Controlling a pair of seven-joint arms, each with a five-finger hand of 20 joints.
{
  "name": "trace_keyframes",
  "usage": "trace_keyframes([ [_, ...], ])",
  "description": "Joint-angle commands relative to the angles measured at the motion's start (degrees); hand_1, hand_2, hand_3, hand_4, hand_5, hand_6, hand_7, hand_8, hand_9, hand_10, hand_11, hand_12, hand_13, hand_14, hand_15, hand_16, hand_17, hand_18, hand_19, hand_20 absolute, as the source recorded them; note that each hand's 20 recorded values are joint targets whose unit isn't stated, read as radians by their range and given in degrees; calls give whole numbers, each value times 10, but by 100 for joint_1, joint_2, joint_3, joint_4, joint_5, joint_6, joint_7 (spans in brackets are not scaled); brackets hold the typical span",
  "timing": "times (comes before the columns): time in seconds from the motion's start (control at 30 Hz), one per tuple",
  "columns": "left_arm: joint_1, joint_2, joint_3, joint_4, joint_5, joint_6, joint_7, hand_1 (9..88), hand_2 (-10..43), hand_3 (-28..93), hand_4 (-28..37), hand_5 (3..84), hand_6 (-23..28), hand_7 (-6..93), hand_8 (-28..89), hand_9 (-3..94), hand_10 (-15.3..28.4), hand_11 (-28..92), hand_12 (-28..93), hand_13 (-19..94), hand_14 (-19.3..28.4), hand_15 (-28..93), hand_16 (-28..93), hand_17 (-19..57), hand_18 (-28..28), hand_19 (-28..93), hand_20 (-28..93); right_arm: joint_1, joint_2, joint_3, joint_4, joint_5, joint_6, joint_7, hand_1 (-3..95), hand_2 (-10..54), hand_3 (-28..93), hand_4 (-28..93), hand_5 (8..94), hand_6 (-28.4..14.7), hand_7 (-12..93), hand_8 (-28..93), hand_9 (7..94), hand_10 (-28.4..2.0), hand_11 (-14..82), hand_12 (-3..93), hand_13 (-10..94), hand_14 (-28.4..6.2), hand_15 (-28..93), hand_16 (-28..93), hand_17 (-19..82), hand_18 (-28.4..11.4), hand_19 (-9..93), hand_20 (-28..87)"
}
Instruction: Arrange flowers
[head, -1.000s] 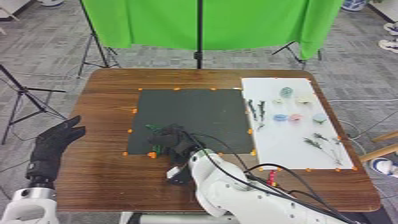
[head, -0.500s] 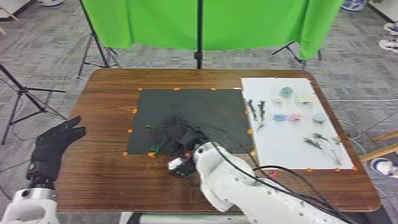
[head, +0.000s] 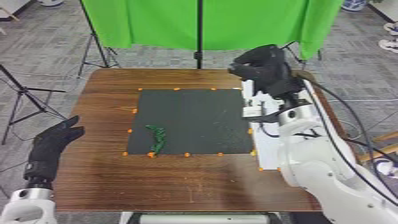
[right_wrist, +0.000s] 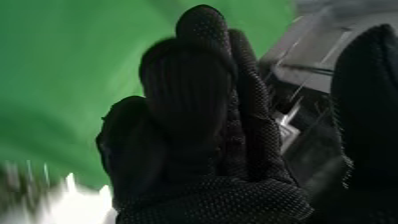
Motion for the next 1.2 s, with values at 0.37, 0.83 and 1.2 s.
trace_keyframes([
  [0.37, 99, -10, -104, -76, 155, -122, -131, 275, 79, 662, -271, 466, 65, 95, -60, 475, 152, 201, 95, 382, 181, 176, -22, 80, 136, 183, 165, -3566, 853, 3550, 285, -995, -2070, 1304, 335, -95, 610, -256, 749, -31, 168, -80, 883, -114, 355, 281, 937, -25, 549, 342, 669, -123, 932, 445],
  [0.83, 32, 34, -158, -154, 398, -239, -123, 312, 55, 650, -243, 464, 64, 98, -61, 471, 151, 202, 95, 382, 181, 177, -22, 89, 135, 186, 168, -3677, 831, 3210, 851, -978, -2304, 1391, 355, -95, 625, -253, 749, -26, 175, -80, 877, -112, 370, 285, 937, -23, 555, 350, 667, -123, 932, 468],
  [1.2, 14, 7, -128, -129, 437, -329, -207, 316, 48, 643, -227, 464, 64, 100, -62, 469, 150, 202, 95, 383, 180, 178, -23, 89, 136, 191, 171, -3615, 848, 2871, 1126, -1140, -2233, 1426, 384, -95, 645, -258, 748, -22, 183, -83, 876, -110, 373, 284, 937, -21, 556, 353, 666, -122, 932, 475],
])
